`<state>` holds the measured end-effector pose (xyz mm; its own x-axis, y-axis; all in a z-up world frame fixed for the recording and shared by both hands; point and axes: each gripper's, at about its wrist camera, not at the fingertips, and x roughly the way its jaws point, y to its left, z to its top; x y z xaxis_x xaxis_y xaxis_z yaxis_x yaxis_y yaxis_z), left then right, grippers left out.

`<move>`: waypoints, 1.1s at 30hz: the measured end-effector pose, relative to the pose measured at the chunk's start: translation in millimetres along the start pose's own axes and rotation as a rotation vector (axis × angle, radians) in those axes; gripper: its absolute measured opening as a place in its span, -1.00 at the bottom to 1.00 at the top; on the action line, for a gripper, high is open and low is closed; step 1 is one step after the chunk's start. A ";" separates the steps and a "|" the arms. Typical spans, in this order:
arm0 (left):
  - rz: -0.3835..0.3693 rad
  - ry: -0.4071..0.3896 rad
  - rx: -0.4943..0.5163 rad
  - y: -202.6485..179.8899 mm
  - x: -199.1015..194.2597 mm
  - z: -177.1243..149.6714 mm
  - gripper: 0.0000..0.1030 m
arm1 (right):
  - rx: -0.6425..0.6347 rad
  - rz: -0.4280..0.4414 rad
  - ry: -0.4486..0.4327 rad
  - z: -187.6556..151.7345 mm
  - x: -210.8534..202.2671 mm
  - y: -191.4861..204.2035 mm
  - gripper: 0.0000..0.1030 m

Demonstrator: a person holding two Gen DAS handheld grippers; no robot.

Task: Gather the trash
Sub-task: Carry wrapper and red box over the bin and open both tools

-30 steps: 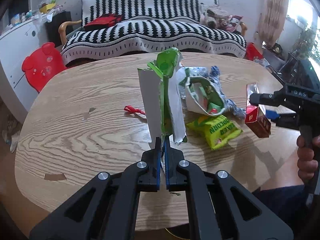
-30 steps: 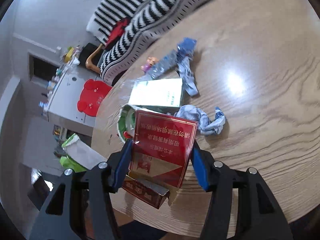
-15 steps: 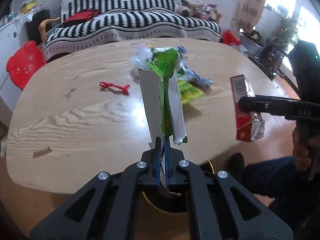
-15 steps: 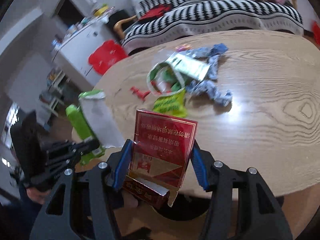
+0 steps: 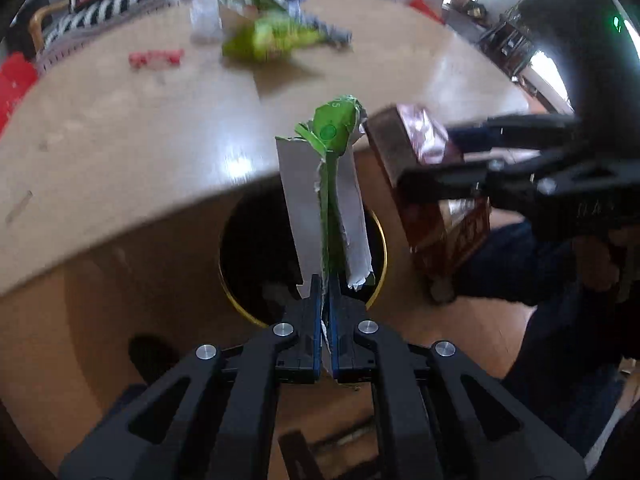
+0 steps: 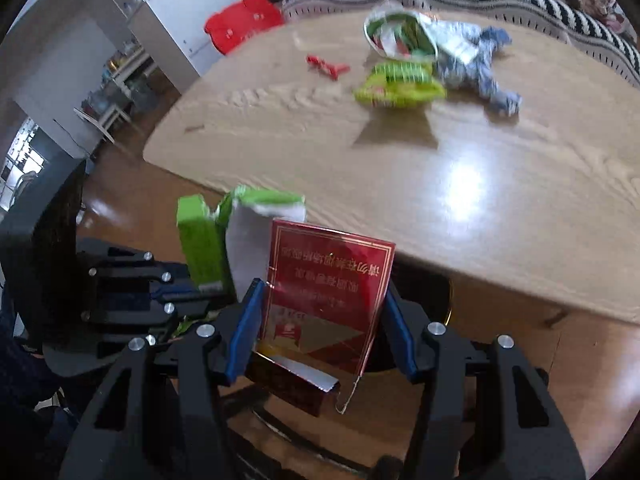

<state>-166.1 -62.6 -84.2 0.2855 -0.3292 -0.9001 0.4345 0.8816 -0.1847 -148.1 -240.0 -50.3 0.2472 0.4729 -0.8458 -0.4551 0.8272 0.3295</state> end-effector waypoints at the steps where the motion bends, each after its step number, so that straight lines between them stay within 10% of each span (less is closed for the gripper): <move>1: -0.002 0.015 -0.010 1.7 4.3 -1.5 -0.95 | -0.002 -0.004 0.007 -1.2 2.1 0.6 0.09; 33: 0.093 0.068 -0.002 4.5 25.4 9.2 -0.92 | 0.033 -0.055 0.047 -0.5 23.1 -10.6 0.19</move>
<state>-149.0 -70.1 -104.2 0.2657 -0.2218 -0.9382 0.4070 0.9080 -0.0994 -138.0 -238.1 -73.6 0.2304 0.4127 -0.8812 -0.4131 0.8614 0.2954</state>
